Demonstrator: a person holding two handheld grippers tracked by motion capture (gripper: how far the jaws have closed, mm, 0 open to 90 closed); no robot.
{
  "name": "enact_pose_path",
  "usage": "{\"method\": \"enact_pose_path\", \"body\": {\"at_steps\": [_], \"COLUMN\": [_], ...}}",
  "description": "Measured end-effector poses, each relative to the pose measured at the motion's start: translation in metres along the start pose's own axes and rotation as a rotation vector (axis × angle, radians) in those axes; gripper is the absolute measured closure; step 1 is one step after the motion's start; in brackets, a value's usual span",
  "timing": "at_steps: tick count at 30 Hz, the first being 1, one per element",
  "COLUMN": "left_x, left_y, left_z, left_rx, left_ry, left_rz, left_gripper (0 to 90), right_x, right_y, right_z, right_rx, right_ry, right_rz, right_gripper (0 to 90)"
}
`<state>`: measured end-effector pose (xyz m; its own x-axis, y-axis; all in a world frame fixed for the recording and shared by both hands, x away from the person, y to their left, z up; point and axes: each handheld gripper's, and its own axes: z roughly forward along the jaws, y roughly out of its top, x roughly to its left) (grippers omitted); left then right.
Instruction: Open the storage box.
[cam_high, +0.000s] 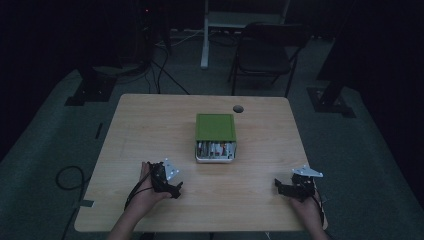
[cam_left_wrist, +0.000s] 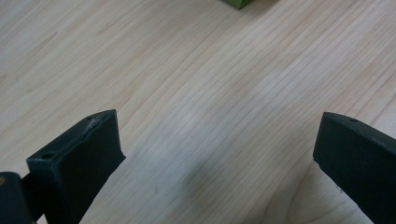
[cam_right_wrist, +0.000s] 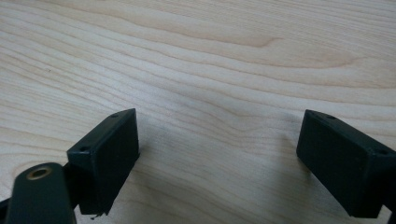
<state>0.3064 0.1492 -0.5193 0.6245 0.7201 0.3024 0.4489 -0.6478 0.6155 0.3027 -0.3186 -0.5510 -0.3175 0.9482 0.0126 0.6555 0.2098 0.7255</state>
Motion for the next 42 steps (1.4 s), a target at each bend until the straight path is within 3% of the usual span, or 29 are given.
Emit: {"method": "enact_pose_path", "body": {"at_steps": [24,34,42], "left_x": [-0.045,-0.067,-0.08], "left_y": [0.049,0.071,0.079], "left_z": [0.017,0.014,0.015], "left_rx": [-0.03,-0.07,-0.102], "left_ry": [-0.016,0.033,0.051], "left_rz": [0.251,0.418,0.506], "left_gripper": [1.4,1.4,1.5], "right_x": [0.0,0.0,-0.001], "right_y": [0.0,0.0,0.0], "right_z": [0.0,0.0,0.0], "right_rx": [0.0,0.0,-0.003], "right_ry": [-0.002,-0.002,-0.005], "right_rz": [0.003,0.003,0.006], "right_gripper": [12.3,12.7,13.3]}}
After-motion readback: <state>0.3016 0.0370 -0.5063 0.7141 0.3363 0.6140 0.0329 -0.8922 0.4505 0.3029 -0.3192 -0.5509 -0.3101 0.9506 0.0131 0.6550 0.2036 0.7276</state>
